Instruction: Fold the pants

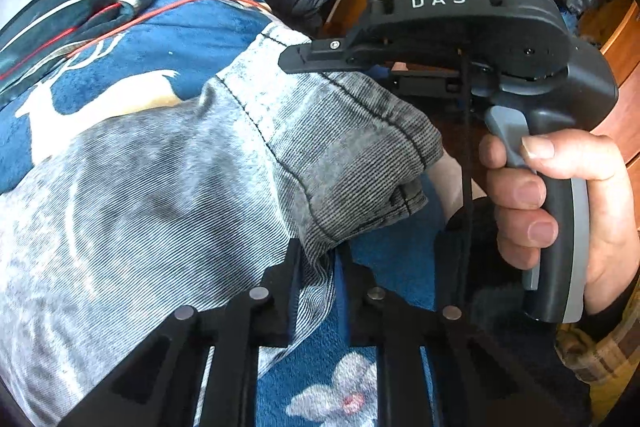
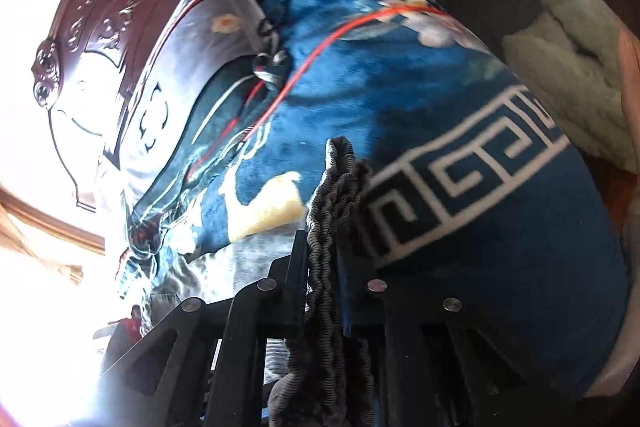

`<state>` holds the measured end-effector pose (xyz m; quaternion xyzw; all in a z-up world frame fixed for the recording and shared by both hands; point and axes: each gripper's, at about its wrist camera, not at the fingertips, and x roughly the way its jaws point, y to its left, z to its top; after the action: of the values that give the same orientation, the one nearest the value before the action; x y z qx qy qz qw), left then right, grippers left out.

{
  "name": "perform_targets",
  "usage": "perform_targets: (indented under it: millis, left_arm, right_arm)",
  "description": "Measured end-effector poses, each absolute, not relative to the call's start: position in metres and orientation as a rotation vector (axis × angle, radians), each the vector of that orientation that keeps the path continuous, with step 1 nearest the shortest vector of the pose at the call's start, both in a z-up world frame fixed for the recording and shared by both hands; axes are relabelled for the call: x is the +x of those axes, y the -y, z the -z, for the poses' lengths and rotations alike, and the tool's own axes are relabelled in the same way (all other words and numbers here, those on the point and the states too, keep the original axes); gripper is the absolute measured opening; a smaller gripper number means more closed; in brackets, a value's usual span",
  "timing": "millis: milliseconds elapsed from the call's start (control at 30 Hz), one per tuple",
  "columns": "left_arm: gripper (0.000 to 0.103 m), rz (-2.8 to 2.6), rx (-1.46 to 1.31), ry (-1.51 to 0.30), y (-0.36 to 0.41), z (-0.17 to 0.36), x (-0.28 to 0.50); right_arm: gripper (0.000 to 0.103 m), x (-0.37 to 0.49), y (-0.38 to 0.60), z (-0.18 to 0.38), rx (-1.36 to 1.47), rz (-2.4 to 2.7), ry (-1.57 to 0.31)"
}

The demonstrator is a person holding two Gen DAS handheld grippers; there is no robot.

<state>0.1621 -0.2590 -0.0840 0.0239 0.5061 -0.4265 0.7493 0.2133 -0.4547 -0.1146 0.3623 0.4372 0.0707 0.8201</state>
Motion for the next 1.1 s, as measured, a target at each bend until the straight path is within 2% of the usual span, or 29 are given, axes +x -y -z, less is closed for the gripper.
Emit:
perform_targets:
  millis: [567,1100]
  left_arm:
    - [0.014,0.879,-0.112,-1.059,0.180,0.056,0.142]
    - [0.014,0.798,-0.246,-1.046,0.105,0.056,0.135]
  right_arm:
    - [0.012,0.237,0.359,0.062,0.615,-0.243,-0.949]
    - [0.012,0.256,0.260,0.056,0.498,-0.330,-1.021]
